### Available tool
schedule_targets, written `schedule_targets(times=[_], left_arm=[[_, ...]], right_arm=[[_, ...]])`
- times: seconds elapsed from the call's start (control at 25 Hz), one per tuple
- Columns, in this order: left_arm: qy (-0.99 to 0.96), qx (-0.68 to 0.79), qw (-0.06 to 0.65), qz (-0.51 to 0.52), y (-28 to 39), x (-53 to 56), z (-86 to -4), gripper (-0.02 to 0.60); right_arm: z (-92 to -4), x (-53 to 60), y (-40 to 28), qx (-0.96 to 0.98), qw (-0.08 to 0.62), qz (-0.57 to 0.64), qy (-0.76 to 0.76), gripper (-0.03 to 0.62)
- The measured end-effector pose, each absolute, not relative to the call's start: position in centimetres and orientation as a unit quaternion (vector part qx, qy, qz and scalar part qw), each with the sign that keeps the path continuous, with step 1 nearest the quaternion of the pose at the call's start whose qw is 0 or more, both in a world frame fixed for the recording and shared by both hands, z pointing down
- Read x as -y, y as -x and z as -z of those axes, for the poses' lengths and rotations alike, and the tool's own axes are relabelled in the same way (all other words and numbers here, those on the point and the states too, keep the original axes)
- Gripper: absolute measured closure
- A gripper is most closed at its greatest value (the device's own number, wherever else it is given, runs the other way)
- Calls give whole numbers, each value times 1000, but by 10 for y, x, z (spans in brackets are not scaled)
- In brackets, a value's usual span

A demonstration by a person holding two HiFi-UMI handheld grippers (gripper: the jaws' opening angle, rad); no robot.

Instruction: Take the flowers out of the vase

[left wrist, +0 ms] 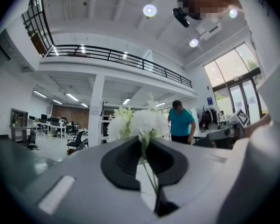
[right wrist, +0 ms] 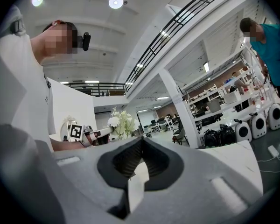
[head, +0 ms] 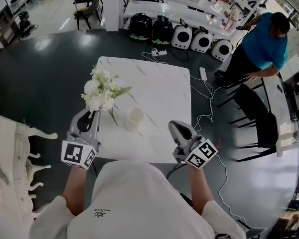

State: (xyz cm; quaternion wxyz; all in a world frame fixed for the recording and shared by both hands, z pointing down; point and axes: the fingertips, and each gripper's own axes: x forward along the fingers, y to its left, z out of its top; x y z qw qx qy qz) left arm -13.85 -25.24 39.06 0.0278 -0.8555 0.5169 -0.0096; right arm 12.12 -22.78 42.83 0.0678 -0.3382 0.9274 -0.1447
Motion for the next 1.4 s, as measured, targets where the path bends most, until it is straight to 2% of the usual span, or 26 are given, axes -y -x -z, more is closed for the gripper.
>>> schedule_targets(times=[0.84, 1.4], left_arm=[[847, -528, -36, 47, 143, 270, -470, 577], [853, -517, -51, 52, 129, 281, -482, 577]], right_arm=[[-443, 243, -123, -916, 43, 141, 374, 592], [-450, 252, -111, -910, 19, 134, 392, 593]])
